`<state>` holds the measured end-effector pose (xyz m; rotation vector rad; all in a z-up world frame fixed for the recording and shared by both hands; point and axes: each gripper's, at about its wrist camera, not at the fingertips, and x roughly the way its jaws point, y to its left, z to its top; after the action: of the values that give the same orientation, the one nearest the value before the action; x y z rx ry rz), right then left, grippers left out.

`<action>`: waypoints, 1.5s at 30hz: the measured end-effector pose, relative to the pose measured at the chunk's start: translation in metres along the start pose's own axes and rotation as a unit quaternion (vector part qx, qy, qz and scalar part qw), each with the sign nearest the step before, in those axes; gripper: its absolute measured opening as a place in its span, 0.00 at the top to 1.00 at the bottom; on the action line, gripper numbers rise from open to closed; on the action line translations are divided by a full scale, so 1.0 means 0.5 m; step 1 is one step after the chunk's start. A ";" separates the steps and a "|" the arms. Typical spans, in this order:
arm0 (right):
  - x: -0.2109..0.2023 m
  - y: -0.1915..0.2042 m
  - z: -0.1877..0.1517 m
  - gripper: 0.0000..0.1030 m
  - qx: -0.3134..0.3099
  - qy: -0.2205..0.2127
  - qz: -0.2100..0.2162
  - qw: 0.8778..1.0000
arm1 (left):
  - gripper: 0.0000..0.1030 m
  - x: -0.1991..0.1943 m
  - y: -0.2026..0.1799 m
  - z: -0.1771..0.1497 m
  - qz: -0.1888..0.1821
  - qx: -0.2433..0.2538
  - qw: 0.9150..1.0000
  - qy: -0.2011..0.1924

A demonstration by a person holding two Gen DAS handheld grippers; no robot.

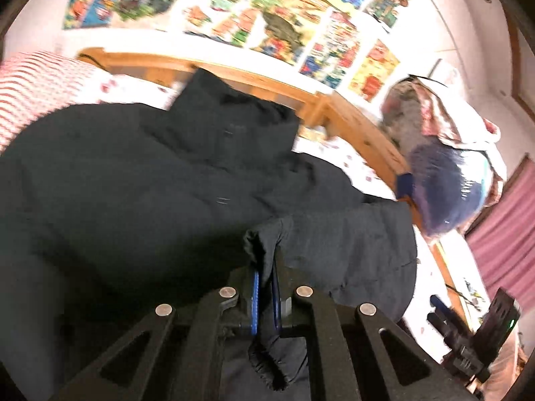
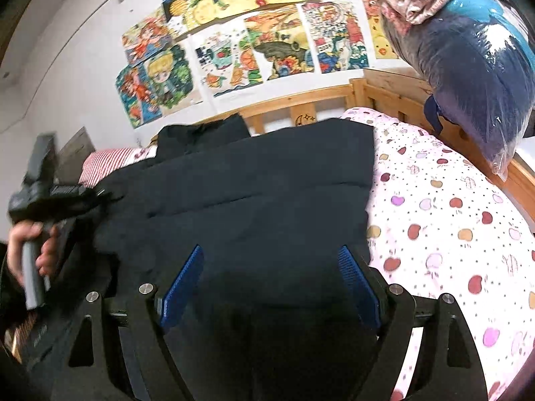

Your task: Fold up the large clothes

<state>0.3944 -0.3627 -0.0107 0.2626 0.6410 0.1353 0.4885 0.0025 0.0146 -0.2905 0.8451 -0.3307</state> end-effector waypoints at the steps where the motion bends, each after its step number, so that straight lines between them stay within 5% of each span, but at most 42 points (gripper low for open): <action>1: 0.011 -0.002 0.007 0.23 0.003 0.000 0.002 1.000 | 0.94 -0.013 0.014 0.001 0.015 0.000 1.000 -0.004; 8: 0.104 0.036 0.046 0.23 -0.017 0.017 0.014 1.000 | 0.94 -0.048 0.102 -0.017 0.095 -0.013 0.995 -0.017; 15: 0.208 0.071 0.065 0.27 -0.067 0.039 0.004 0.997 | 0.94 0.000 0.135 -0.046 0.150 0.017 0.989 0.005; 17: 0.258 0.065 0.067 0.35 -0.069 0.068 0.001 0.995 | 0.94 0.009 0.135 -0.050 0.161 0.025 0.987 0.010; 22: 0.352 0.055 0.033 0.35 -0.065 0.146 -0.013 0.987 | 0.91 0.059 0.151 -0.066 0.192 0.029 0.980 0.054; 30: 0.382 0.071 -0.024 0.32 -0.089 0.148 -0.030 0.984 | 0.90 0.114 0.156 -0.093 0.222 0.044 0.972 0.063; 37: 0.338 0.073 -0.050 0.24 -0.080 0.102 -0.009 0.991 | 0.89 0.081 0.149 -0.105 0.203 0.046 0.978 0.016; 41: 0.296 0.074 -0.059 0.15 -0.082 0.076 -0.003 0.994 | 0.76 0.026 0.127 -0.110 0.185 0.058 0.981 -0.024; 45: 0.275 0.079 -0.070 0.12 -0.086 0.069 -0.009 0.994 | 0.46 -0.040 0.113 -0.124 0.164 0.043 0.983 -0.062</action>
<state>0.4809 -0.2896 -0.1051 0.0820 0.7638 0.1921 0.4384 0.0543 -0.0322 -0.0874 0.7385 -0.0390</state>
